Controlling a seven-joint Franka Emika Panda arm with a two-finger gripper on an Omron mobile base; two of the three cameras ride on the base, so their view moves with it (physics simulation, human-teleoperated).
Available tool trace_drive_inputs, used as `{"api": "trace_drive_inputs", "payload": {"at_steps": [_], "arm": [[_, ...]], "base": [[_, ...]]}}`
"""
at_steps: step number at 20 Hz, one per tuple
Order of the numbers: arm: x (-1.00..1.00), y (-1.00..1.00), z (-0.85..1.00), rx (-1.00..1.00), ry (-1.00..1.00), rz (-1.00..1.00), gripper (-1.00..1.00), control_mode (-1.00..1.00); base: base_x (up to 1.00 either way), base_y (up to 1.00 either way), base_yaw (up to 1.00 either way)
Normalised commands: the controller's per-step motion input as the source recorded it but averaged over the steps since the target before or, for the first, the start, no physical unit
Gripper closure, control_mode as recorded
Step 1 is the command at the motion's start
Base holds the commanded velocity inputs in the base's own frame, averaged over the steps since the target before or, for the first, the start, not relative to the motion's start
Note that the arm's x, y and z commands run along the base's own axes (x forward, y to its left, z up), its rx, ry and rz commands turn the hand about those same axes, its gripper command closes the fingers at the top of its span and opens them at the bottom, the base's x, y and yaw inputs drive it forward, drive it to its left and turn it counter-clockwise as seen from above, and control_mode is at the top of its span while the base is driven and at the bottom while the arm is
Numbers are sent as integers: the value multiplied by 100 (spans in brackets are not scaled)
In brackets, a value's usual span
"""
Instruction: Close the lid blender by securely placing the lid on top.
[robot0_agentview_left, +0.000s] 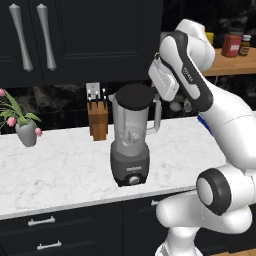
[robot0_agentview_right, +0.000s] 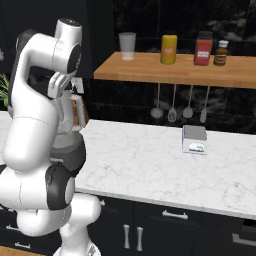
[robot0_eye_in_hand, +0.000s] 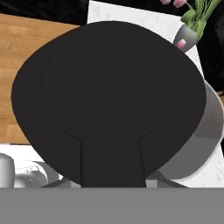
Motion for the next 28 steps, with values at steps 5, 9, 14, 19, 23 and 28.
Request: {"api": "trace_drive_inputs", "payload": {"at_steps": [5, 9, 14, 19, 23, 28], "arm": [[2, 0, 0, 0, 3, 0, 100, -100], [0, 0, 0, 0, 1, 0, 100, -100], [5, 3, 1, 0, -4, 0, 100, -100], [17, 10, 6, 0, -6, 0, 100, -100], [23, 4, 2, 0, -2, 0, 100, -100], [29, 7, 9, 0, 0, 0, 100, -100]], "base": [[0, 0, 0], [0, 0, 0], [0, 0, 0], [0, 0, 0], [0, 0, 0], [0, 0, 0]]}}
